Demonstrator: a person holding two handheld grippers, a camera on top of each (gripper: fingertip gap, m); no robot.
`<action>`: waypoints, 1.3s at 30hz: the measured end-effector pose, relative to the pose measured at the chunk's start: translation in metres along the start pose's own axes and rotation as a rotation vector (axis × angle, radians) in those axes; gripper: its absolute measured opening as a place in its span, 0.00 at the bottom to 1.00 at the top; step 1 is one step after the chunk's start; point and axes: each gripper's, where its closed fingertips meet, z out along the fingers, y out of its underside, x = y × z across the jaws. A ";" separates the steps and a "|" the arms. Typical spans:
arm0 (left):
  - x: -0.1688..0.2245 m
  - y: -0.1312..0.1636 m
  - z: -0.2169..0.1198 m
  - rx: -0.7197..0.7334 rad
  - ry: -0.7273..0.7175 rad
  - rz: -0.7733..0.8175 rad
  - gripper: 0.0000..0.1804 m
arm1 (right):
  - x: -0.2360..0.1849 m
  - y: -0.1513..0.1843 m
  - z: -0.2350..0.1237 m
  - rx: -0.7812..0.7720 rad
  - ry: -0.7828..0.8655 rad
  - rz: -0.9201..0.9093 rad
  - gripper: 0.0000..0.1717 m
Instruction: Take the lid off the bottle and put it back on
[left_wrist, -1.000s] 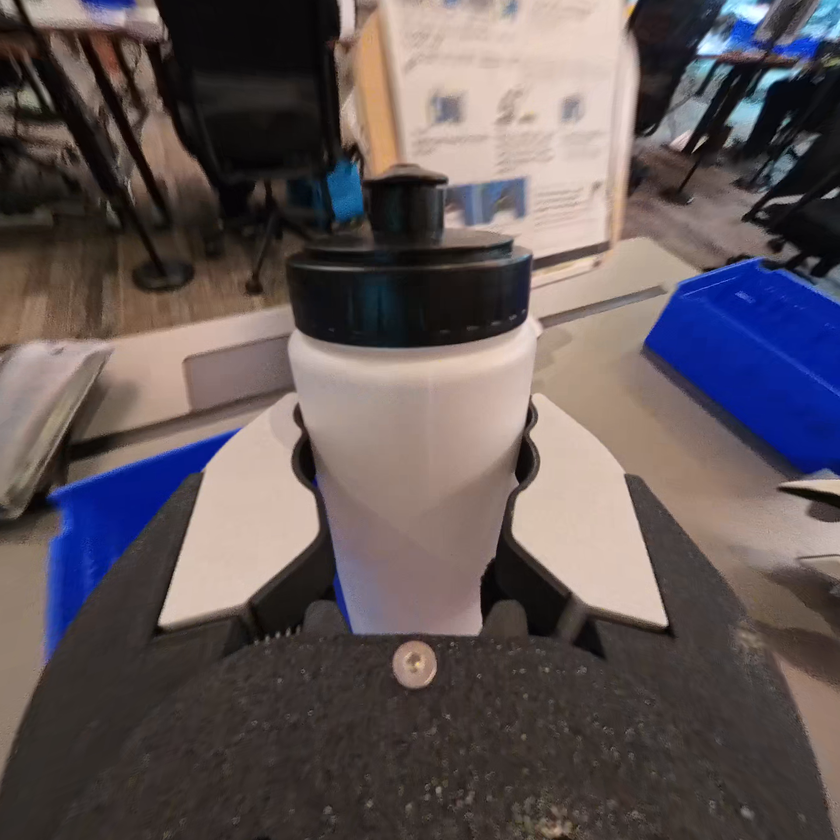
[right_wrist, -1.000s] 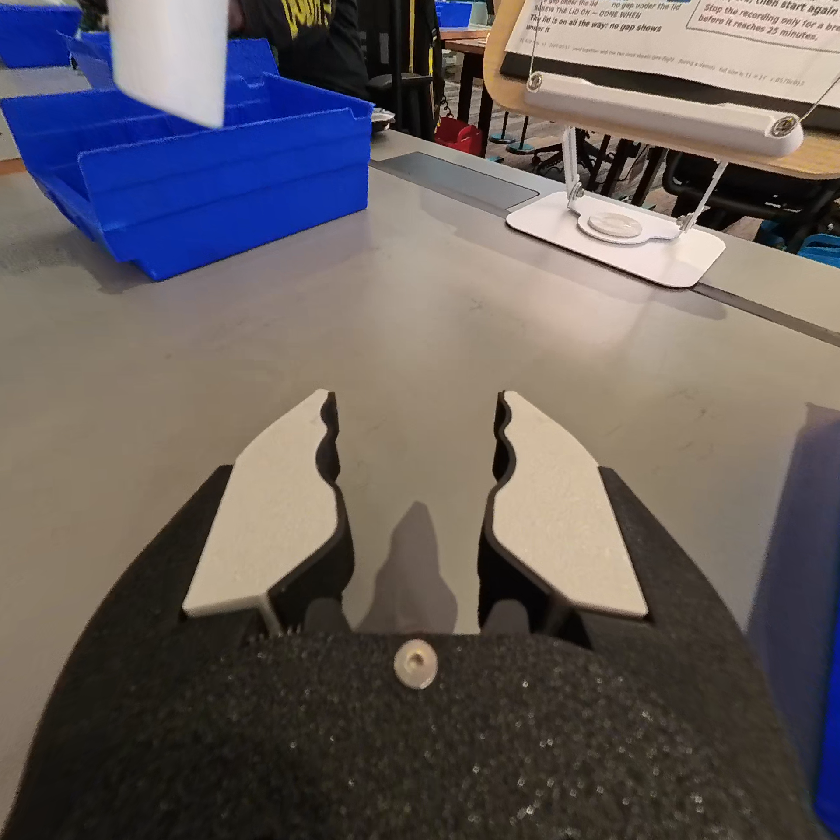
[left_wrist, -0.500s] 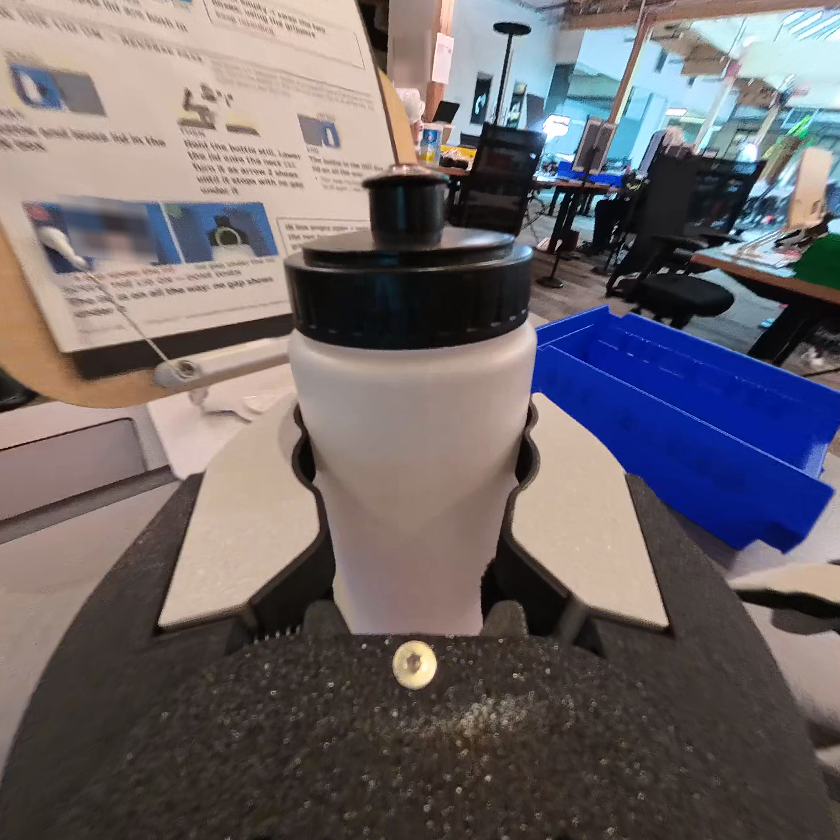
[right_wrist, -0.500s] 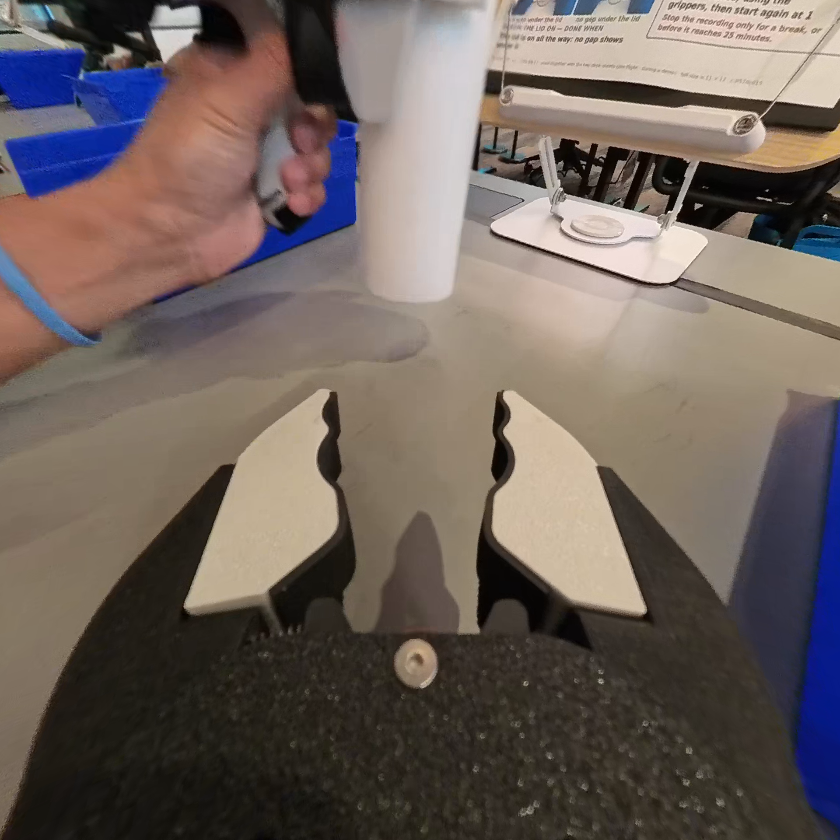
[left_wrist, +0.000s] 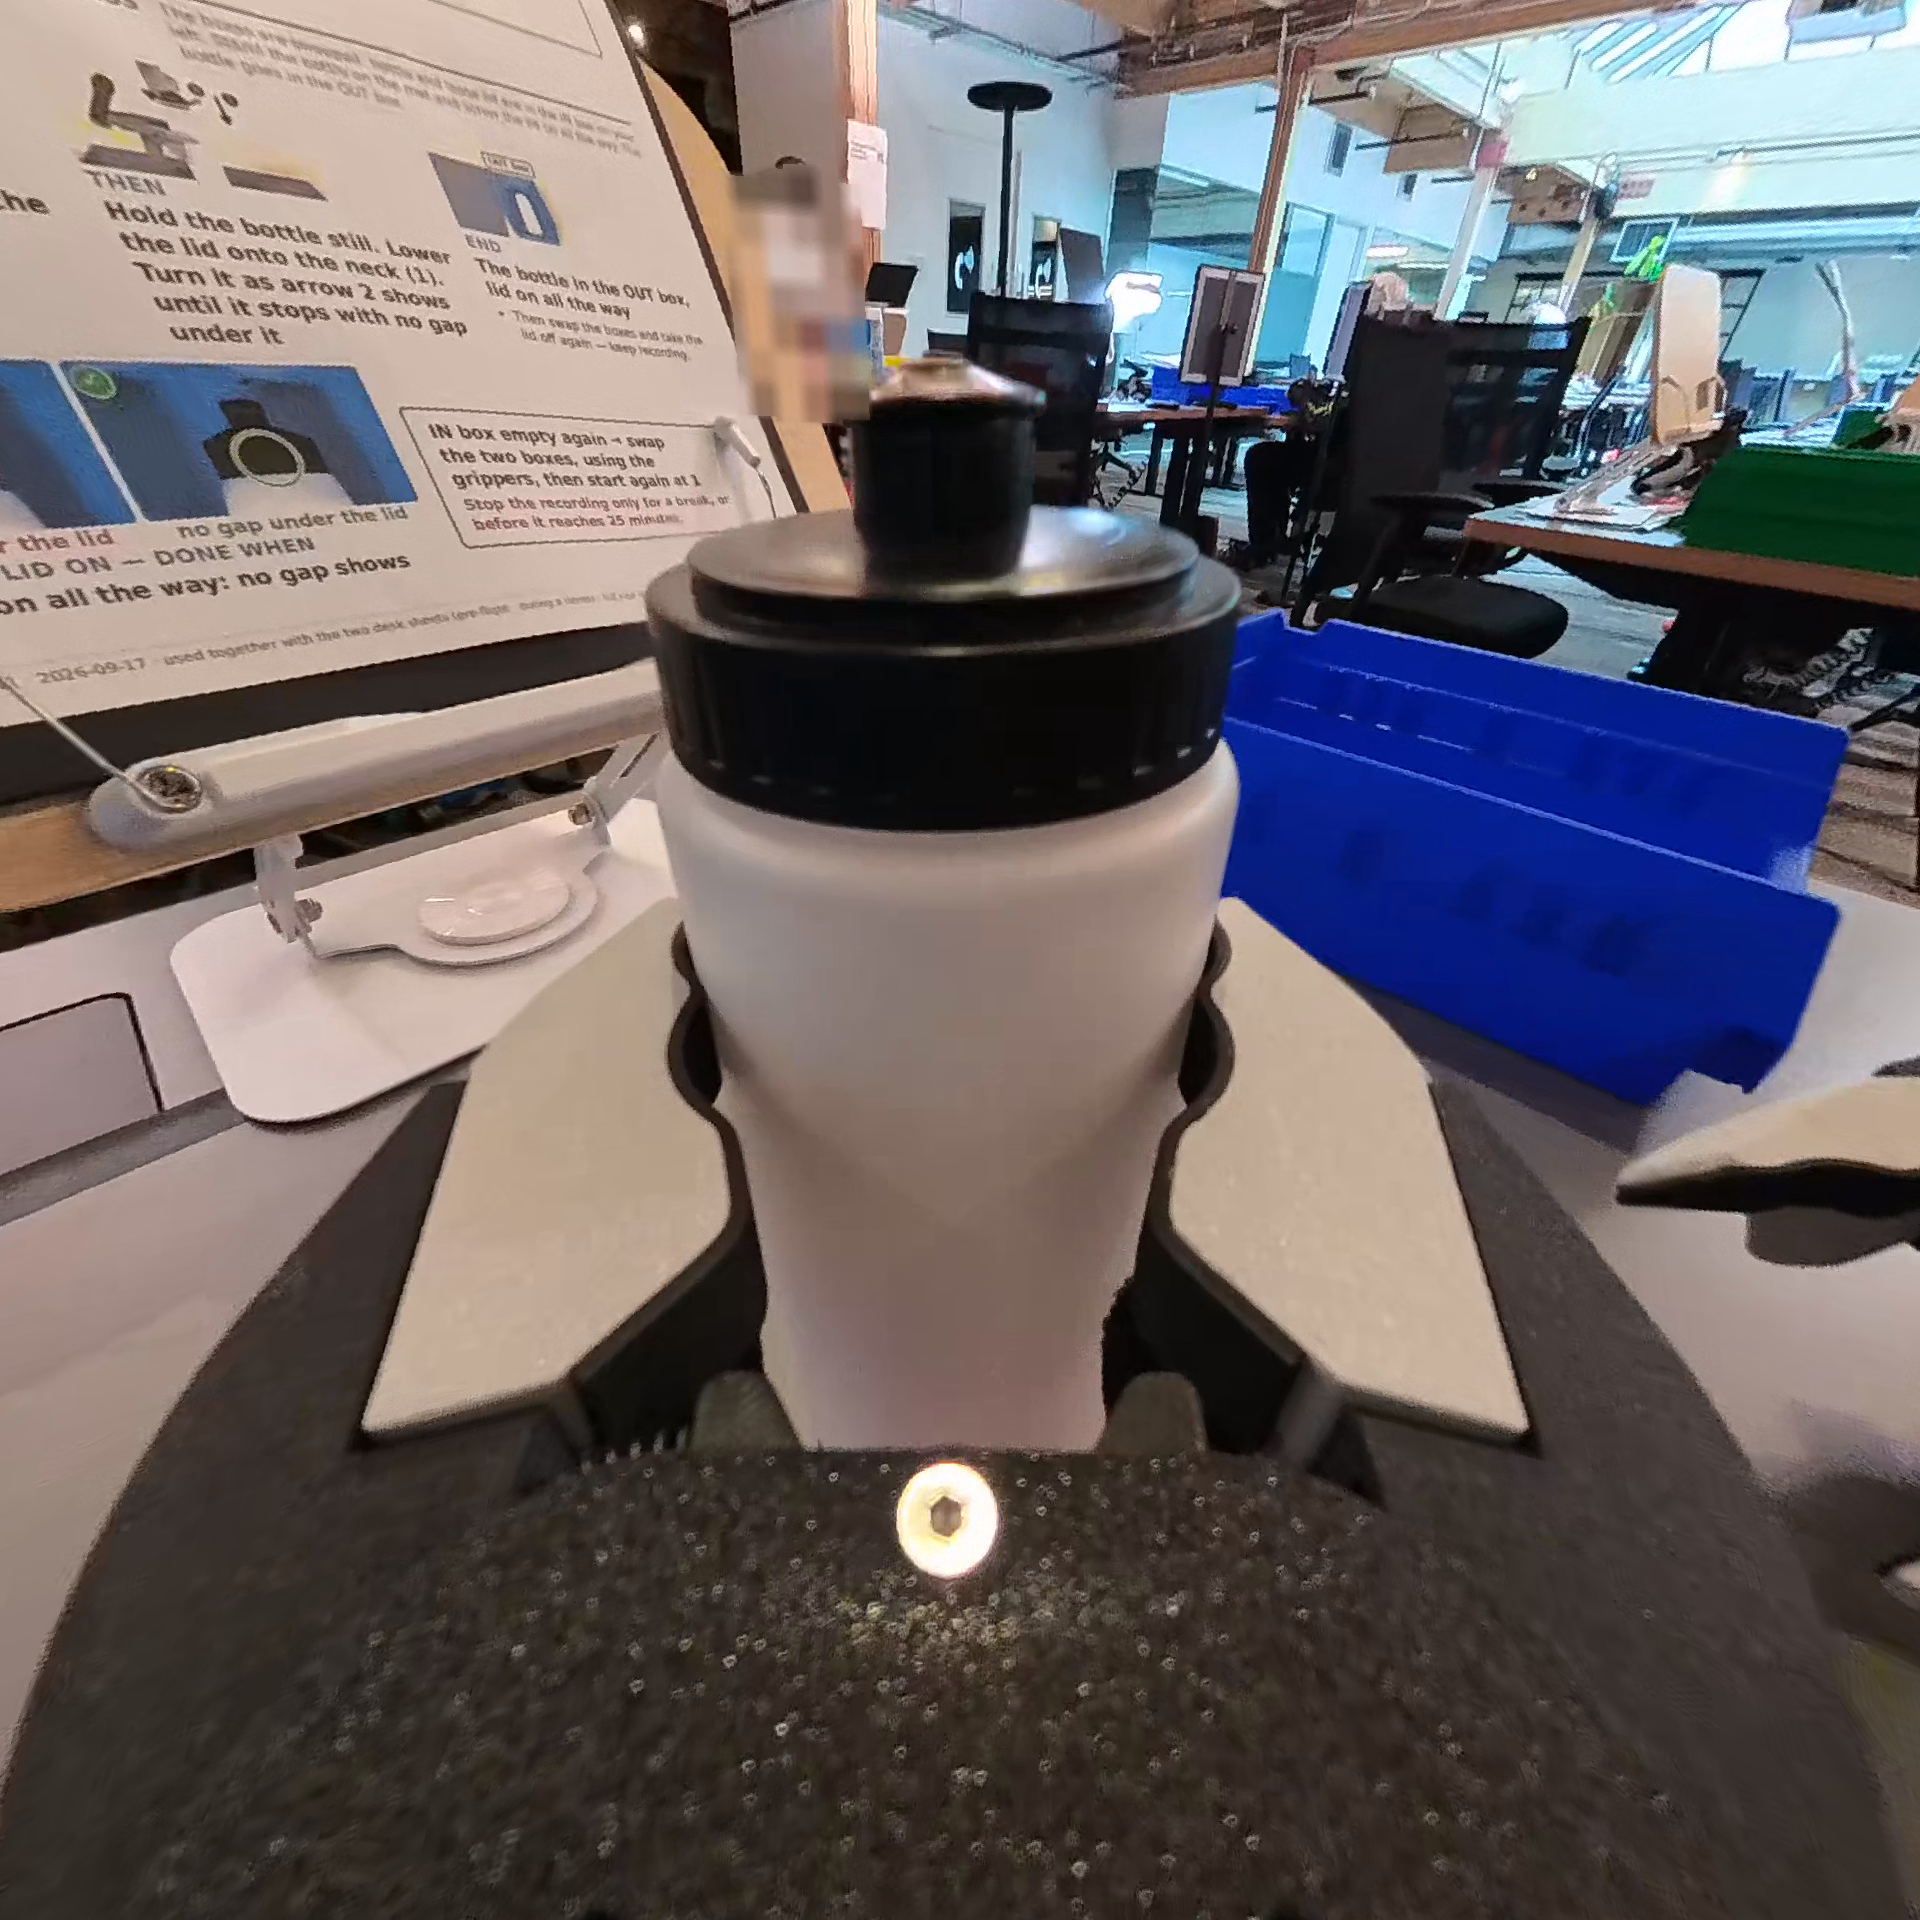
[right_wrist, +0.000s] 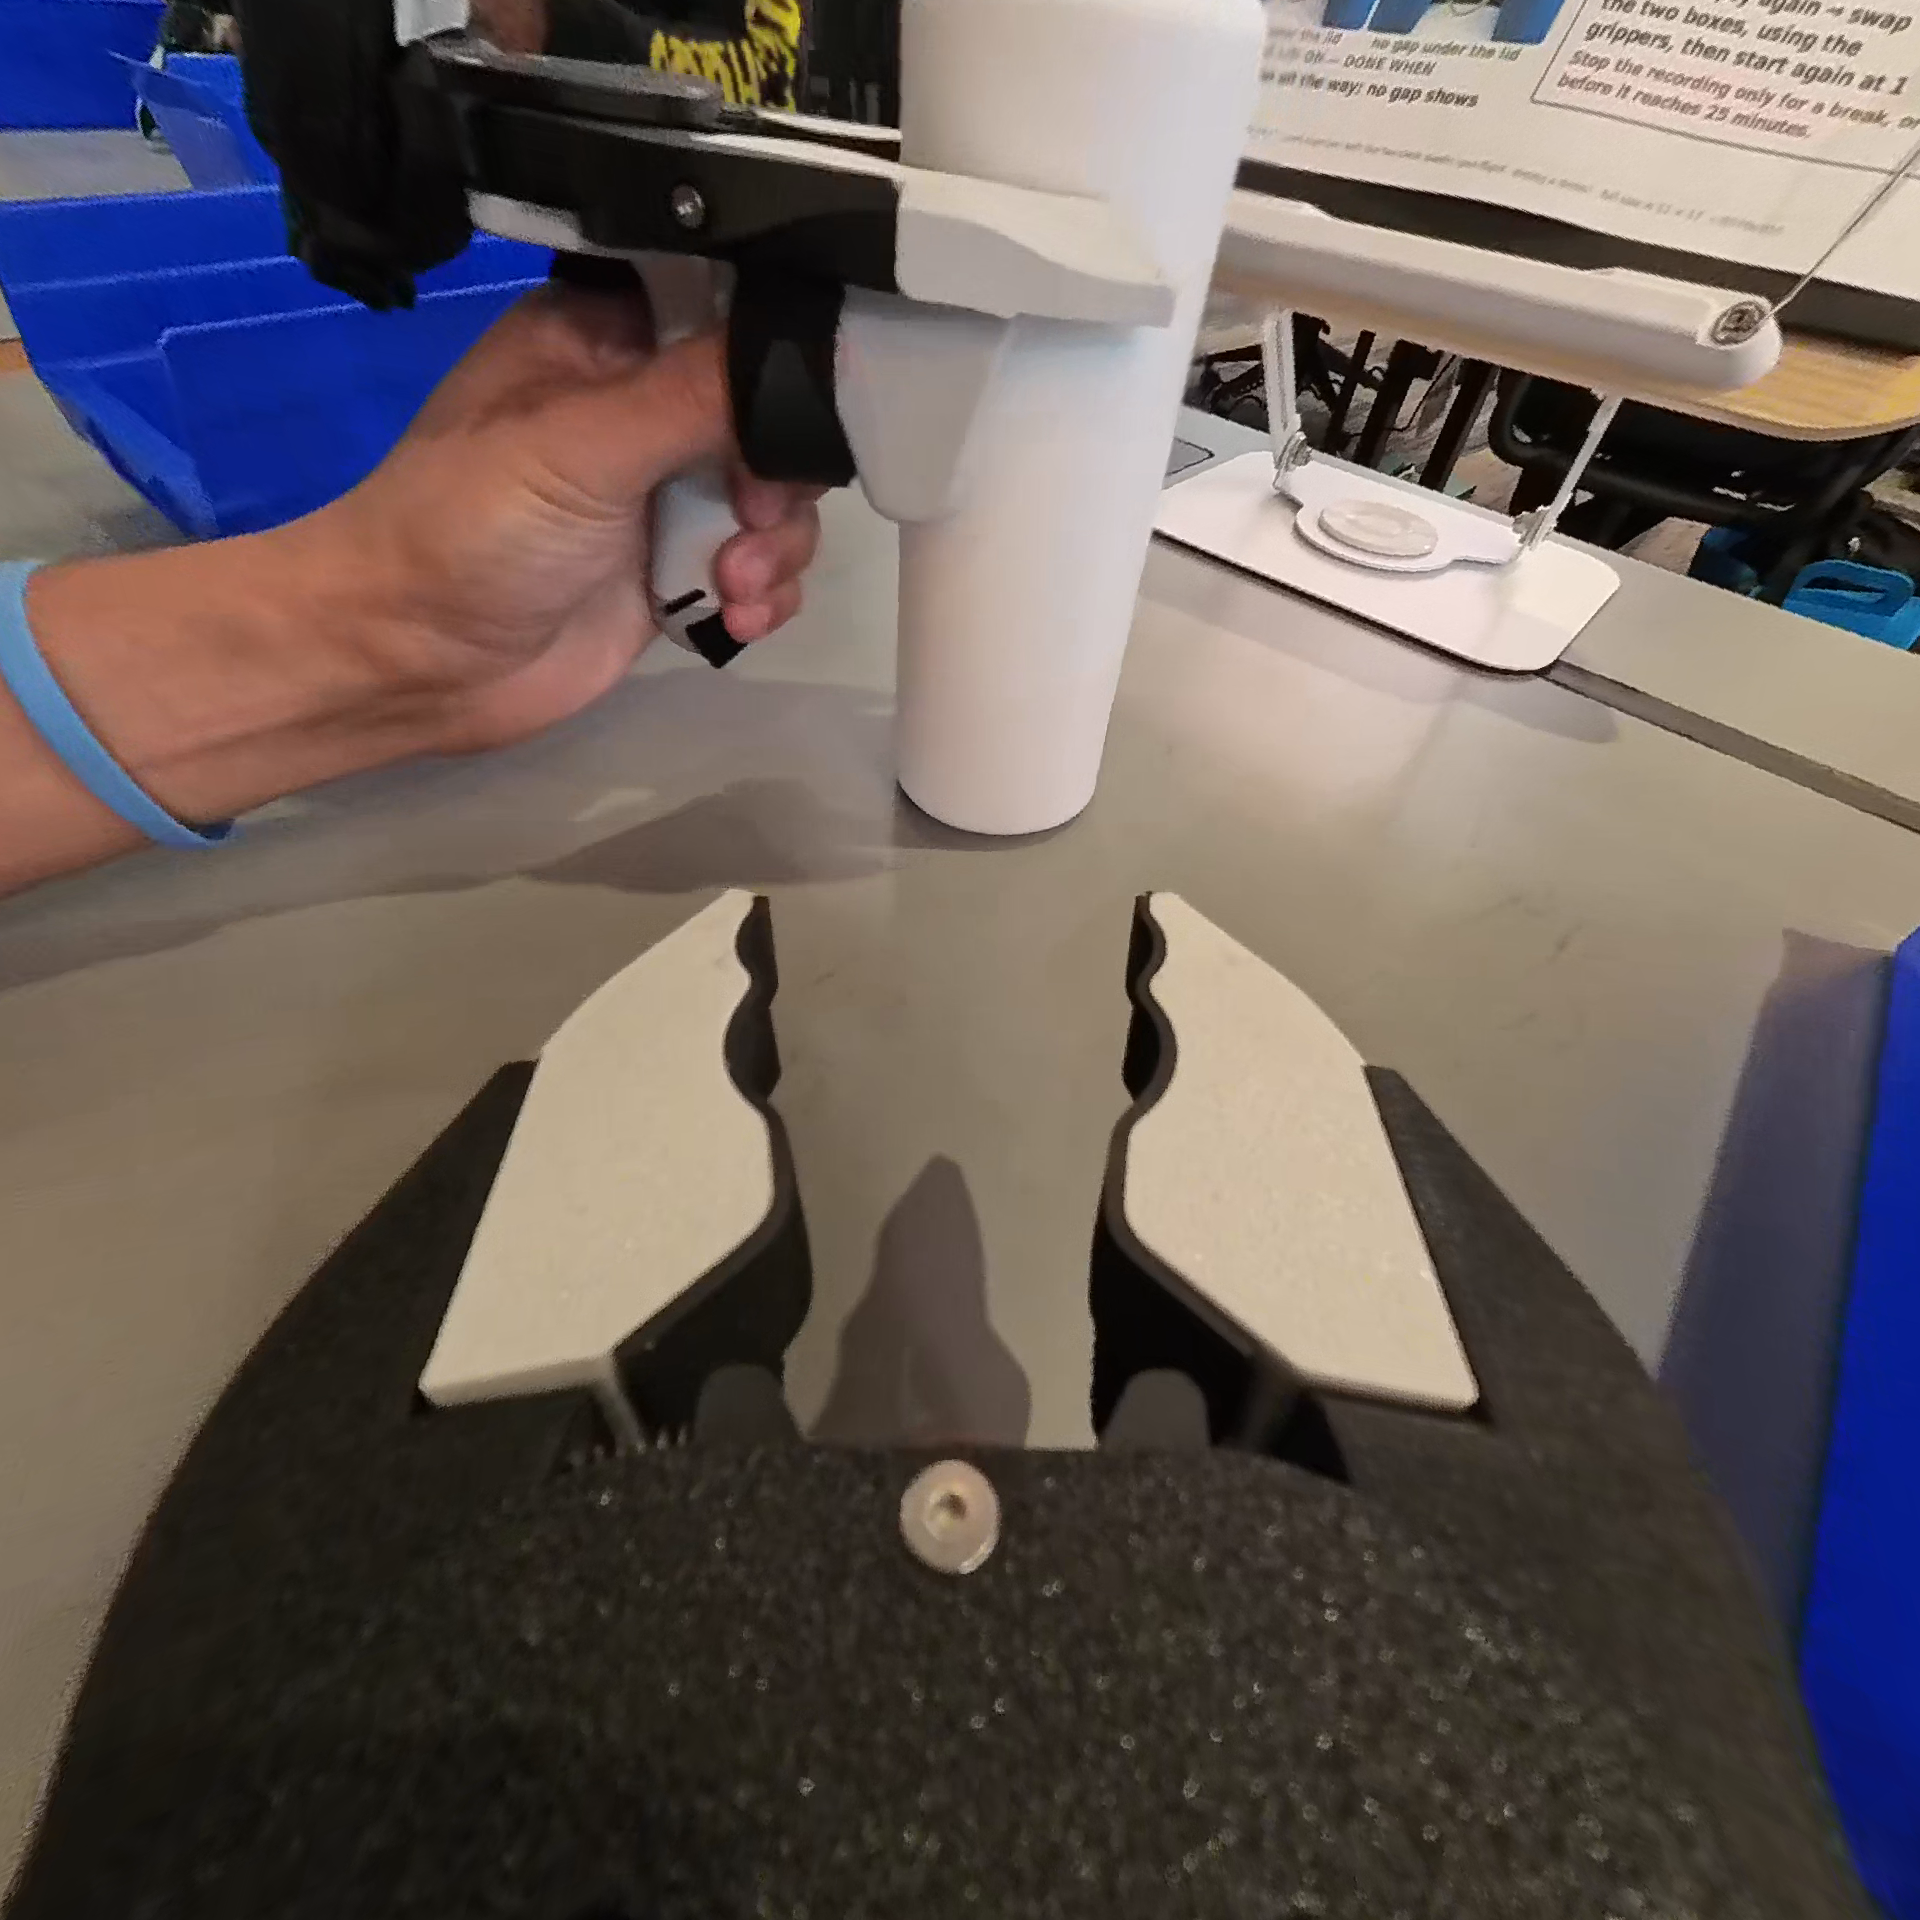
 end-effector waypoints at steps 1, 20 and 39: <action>0.002 0.000 -0.002 -0.003 0.009 0.009 0.48 | 0.000 0.000 0.000 -0.001 0.000 -0.002 0.38; 0.022 0.016 -0.008 -0.185 0.434 -0.058 0.63 | -0.002 0.007 0.002 -0.037 -0.008 -0.024 0.39; 0.026 0.007 -0.003 -0.099 0.498 0.006 0.52 | -0.006 0.009 0.004 -0.042 -0.015 -0.016 0.38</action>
